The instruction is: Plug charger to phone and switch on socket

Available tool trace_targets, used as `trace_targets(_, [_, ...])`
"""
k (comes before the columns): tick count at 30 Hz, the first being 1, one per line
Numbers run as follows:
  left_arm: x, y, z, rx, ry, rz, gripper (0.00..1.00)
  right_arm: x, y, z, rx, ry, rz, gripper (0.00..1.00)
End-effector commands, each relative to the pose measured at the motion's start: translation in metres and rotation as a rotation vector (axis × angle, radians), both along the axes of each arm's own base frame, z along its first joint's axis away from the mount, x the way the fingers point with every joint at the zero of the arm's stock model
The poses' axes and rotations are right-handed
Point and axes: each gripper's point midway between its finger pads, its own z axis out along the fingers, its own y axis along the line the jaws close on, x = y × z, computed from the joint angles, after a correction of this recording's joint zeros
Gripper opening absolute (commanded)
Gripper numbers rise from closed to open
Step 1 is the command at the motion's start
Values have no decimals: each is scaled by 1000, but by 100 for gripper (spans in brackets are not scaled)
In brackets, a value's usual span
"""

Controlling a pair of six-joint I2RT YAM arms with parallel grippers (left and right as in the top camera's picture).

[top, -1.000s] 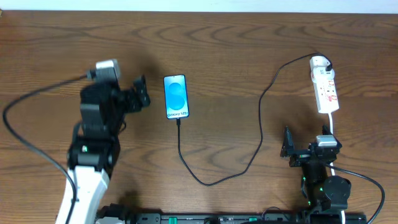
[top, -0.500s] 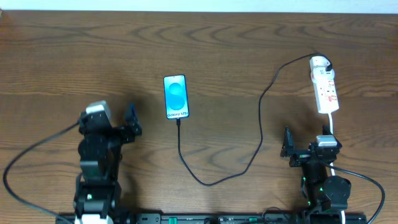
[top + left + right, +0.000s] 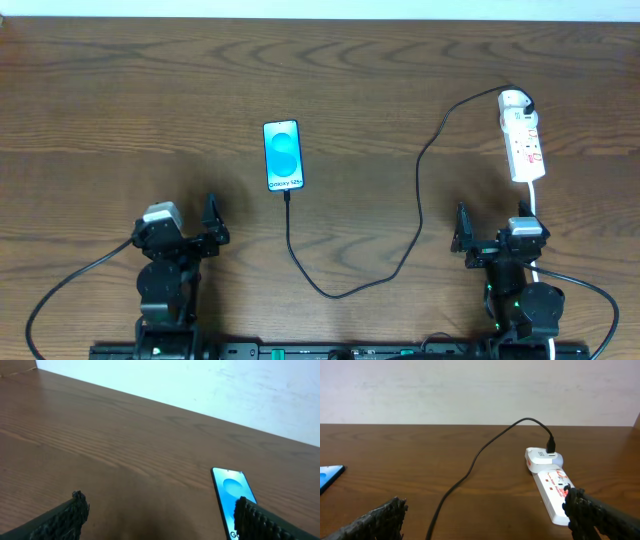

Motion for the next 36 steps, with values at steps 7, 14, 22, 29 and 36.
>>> trace_targets(7, [-5, 5, -4, 13, -30, 22, 94, 0, 0, -1, -11, -2, -4, 99])
trace_targets(14, [-9, 5, -6, 14, -25, 22, 94, 0, 0, -1, -11, -2, -4, 99])
trace_targets(22, [-14, 5, 0, 17, -56, 22, 94, 0, 0, -1, -11, -2, -4, 99])
trace_targets(29, [-13, 5, 3, 16, -69, 22, 94, 0, 0, -1, -11, -2, -4, 99])
trace_targets(36, [-13, 2, 1, 33, -55, 6, 94, 0, 0, -1, -11, -2, -4, 99])
